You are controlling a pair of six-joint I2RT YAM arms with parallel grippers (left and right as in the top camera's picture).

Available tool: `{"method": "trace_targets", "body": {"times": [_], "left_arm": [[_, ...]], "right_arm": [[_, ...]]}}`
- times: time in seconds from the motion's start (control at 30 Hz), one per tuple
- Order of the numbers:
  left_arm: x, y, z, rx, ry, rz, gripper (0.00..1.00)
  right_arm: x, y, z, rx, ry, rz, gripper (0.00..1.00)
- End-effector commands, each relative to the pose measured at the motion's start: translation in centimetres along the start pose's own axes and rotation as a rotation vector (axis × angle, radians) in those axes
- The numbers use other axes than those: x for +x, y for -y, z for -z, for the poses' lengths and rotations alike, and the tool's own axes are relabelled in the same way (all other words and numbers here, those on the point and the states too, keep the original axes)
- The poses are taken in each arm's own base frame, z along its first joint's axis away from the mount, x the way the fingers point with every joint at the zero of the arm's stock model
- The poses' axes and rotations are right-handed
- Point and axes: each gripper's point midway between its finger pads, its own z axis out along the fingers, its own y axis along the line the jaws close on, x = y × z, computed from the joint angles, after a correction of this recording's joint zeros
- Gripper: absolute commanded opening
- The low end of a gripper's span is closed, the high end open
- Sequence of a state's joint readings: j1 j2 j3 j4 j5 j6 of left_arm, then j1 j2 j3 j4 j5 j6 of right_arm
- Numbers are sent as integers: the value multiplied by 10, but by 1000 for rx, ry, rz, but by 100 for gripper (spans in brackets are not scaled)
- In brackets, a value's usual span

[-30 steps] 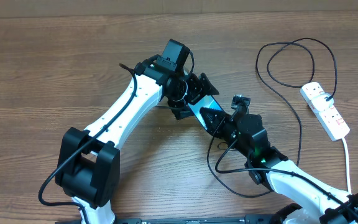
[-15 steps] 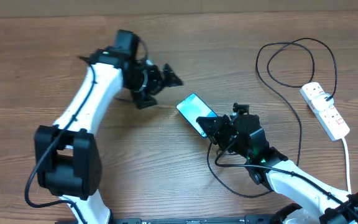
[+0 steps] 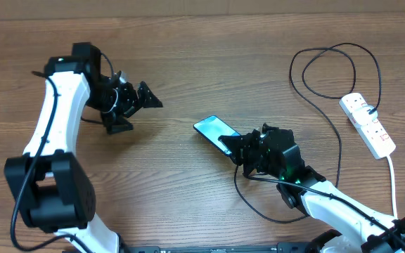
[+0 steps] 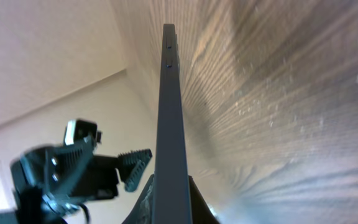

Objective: Plug charger to phone and switch on socket
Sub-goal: 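Open the left gripper and pull it back from the phone, then carry the phone with the right gripper leftward toward the left gripper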

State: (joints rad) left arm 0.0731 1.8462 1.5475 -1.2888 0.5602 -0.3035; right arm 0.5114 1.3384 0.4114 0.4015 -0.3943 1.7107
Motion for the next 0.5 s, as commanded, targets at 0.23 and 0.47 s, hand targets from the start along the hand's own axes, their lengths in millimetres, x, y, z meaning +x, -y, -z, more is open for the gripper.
{"method": "trace_targets", "body": {"times": [0.23, 0.47], "left_arm": [[29, 11, 58, -62, 147, -142, 100], [39, 9, 59, -62, 123, -60, 99]], "right_arm": [[12, -22, 1, -67, -54, -140, 4], [-4, -21, 0, -77, 28, -339, 4]]}}
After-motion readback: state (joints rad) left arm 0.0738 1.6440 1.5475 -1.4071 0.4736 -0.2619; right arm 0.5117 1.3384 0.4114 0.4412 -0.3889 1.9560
